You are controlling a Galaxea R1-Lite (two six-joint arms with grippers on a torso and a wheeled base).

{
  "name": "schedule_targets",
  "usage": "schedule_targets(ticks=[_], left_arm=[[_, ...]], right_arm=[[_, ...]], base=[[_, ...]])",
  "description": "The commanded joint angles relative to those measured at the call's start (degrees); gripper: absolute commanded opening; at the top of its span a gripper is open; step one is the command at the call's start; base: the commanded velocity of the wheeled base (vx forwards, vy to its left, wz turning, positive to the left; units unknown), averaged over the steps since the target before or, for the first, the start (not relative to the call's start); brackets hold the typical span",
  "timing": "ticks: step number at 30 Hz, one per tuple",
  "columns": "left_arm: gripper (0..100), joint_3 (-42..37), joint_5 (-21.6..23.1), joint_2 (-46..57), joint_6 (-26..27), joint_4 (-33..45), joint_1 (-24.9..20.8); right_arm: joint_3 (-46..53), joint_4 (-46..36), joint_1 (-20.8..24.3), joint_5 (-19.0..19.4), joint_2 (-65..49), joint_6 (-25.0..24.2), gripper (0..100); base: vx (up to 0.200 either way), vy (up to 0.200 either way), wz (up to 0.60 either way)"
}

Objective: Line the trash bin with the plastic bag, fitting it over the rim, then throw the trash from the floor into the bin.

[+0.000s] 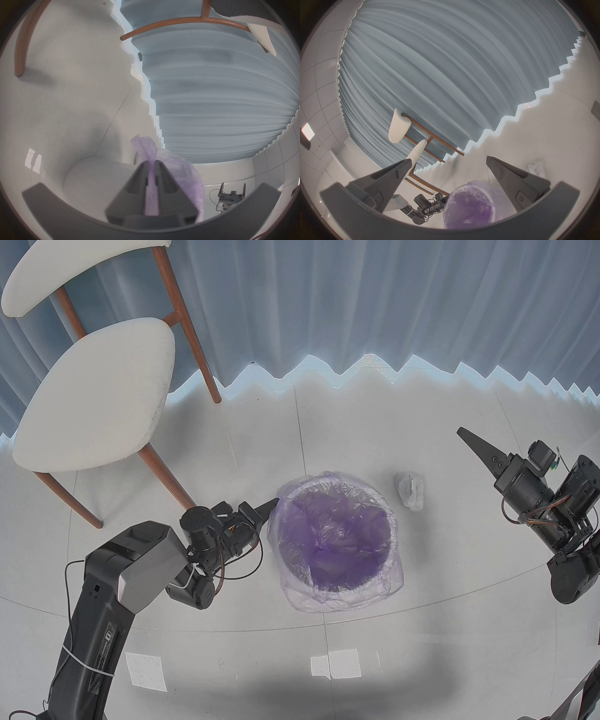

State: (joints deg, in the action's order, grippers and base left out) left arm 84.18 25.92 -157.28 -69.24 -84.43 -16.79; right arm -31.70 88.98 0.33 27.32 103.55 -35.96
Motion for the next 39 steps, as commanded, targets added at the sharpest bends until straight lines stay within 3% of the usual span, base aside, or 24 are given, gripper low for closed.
schedule_targets(ticks=[1,11,16,26,27,31,34,39], left_arm=[[0,0.0,0.0,-1.2,0.0,-0.1,0.3],[0,1.6,0.0,-6.6,4.6,0.1,1.0],[0,4.0,0.0,-10.1,10.1,0.2,1.0],[0,3.6,-0.2,-10.0,10.8,0.3,0.8],[100,3.6,-0.3,-10.0,10.8,0.1,0.9],[100,2.8,-2.2,-8.8,11.9,-2.6,0.4],[100,-4.9,-5.4,-1.0,16.9,-2.2,0.3],[100,-16.4,-5.1,10.4,17.3,-2.2,0.4]], right_arm=[[0.0,1.0,0.0,0.0,0.2,0.0,100],[0.1,1.0,0.0,0.0,0.3,0.0,100],[0.1,1.0,0.0,0.0,0.3,0.0,100],[0.1,1.0,0.0,0.0,0.3,0.0,100],[0.1,1.0,0.0,0.0,0.3,0.0,100],[0.1,1.0,-0.1,0.0,0.4,0.0,100],[0.0,1.0,-0.8,0.0,1.1,0.1,100],[-0.6,1.0,-1.3,-0.1,2.0,0.1,100]], base=[[0.0,0.0,0.0],[0.0,0.0,0.0],[0.0,0.0,0.0],[0.0,0.0,0.0],[0.0,0.0,0.0],[0.0,0.0,0.0],[0.0,0.0,0.0],[0.0,0.0,0.0]])
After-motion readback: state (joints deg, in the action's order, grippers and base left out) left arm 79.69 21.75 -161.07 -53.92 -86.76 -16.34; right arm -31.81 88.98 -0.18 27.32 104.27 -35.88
